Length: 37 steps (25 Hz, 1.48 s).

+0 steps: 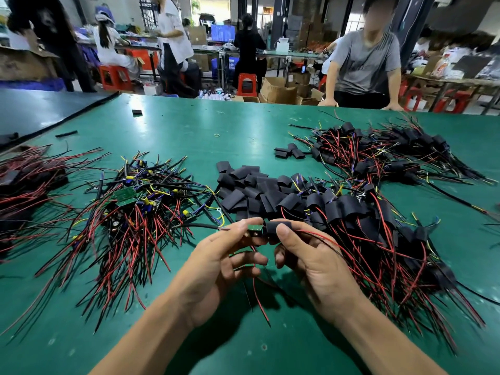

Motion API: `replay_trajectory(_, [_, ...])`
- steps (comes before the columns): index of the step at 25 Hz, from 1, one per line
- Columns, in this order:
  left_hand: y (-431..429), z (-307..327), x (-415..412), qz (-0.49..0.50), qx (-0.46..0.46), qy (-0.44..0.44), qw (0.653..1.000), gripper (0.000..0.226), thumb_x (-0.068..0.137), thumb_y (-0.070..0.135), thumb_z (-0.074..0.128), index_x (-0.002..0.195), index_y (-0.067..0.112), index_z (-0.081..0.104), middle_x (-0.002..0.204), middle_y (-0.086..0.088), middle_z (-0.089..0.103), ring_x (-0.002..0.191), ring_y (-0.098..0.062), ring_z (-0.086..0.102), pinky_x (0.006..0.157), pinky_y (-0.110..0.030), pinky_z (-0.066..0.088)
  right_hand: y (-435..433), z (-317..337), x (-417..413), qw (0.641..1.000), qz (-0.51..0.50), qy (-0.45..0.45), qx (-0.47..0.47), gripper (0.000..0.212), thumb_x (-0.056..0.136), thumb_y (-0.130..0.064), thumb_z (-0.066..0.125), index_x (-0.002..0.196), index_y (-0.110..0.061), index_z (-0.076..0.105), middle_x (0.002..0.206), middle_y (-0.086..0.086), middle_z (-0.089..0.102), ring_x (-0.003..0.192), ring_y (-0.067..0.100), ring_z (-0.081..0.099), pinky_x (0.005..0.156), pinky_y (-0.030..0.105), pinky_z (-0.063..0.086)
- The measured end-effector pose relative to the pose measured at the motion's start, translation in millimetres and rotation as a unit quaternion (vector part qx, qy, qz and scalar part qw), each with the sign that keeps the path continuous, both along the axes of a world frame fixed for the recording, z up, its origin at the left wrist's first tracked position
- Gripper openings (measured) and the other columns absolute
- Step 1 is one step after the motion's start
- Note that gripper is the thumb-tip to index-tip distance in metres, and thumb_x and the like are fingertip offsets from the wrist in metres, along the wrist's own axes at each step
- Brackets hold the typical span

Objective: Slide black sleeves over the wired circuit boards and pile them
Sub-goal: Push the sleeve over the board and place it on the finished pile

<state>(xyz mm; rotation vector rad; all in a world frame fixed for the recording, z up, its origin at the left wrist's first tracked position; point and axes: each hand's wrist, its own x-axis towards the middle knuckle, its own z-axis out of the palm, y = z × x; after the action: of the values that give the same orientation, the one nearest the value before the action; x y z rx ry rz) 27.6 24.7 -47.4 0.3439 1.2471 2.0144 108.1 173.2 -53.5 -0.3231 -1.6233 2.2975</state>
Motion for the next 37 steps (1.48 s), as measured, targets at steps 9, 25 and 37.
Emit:
replay_trajectory(9, [3, -3, 2, 0.047, -0.017, 0.033, 0.998, 0.045, 0.069, 0.045, 0.072, 0.105, 0.017, 0.077, 0.088, -0.006, 0.068, 0.062, -0.015, 0.062, 0.058, -0.023, 0.053, 0, 4, 6, 0.985, -0.046, 0.015, 0.166, 0.024, 0.077, -0.039, 0.083, 0.093, -0.021, 0.078, 0.077, 0.005, 0.074, 0.064, 0.013, 0.065, 0.065, 0.020, 0.052])
replay_trajectory(25, [4, -6, -1, 0.075, -0.047, 0.015, 0.996, 0.028, 0.060, 0.036, 0.084, 0.074, 0.014, 0.074, 0.063, -0.004, 0.059, 0.047, -0.014, 0.054, 0.049, -0.021, 0.048, -17, 7, 0, 0.995, 0.025, -0.062, -0.078, 0.033, 0.067, -0.043, 0.077, 0.077, -0.012, 0.076, 0.070, 0.011, 0.064, 0.048, 0.012, 0.054, 0.049, 0.021, 0.050])
replay_trajectory(37, [4, -6, 6, 0.101, -0.114, 0.114, 0.982, 0.043, 0.063, 0.046, 0.078, 0.082, 0.008, 0.075, 0.062, -0.007, 0.060, 0.050, -0.018, 0.058, 0.061, -0.032, 0.046, -12, 5, 2, 0.994, 0.005, -0.109, 0.016, 0.036, 0.068, -0.053, 0.077, 0.072, -0.017, 0.075, 0.066, 0.010, 0.063, 0.043, 0.014, 0.051, 0.044, 0.020, 0.042])
